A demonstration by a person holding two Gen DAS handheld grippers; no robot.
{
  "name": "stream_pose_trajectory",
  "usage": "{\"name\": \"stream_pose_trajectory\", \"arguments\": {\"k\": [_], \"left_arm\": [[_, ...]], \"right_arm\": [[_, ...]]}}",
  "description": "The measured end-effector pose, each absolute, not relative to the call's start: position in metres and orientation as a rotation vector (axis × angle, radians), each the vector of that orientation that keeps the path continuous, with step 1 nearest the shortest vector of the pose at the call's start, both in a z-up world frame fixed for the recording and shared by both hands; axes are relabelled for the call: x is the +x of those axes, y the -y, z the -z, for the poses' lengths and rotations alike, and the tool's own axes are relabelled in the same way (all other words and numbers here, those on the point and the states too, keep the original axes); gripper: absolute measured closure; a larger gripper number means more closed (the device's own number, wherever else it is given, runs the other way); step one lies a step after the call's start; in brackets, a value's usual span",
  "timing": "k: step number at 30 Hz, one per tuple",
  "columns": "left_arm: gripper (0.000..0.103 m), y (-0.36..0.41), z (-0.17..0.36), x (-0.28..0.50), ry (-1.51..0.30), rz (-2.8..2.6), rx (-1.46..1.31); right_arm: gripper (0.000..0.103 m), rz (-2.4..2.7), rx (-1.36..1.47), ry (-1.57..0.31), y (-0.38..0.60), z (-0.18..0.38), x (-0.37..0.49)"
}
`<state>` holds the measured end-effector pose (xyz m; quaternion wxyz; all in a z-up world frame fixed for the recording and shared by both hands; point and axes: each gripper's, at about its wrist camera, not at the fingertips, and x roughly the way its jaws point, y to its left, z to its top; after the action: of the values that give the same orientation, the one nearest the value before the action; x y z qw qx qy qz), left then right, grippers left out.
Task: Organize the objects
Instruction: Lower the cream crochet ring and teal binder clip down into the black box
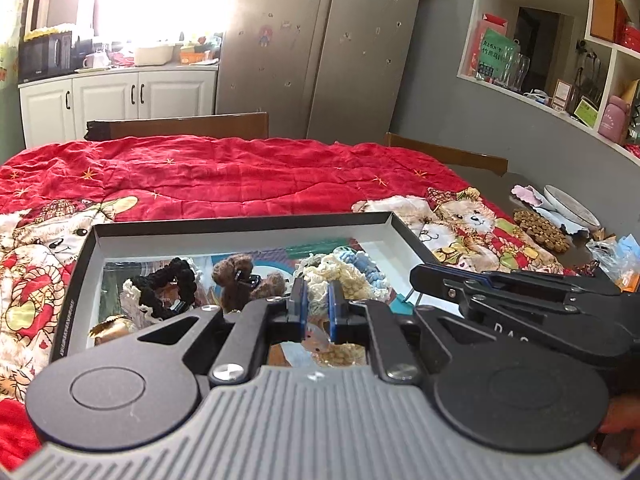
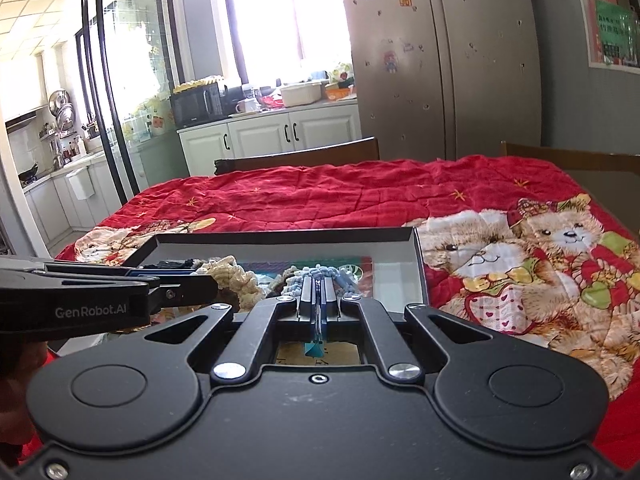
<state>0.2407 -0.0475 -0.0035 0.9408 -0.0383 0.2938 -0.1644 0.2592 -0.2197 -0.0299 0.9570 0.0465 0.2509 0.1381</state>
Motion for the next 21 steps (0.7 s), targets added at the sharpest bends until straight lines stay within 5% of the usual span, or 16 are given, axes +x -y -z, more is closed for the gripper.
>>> {"name": "stream_pose_trajectory", "arguments": {"k": [21], "left_arm": [[0.09,0.051,0.026,0.256,-0.635,0.315,-0.064]], "right_arm": [[0.1,-0.269,0.061,-0.525,0.209,0.049,0.273]]}}
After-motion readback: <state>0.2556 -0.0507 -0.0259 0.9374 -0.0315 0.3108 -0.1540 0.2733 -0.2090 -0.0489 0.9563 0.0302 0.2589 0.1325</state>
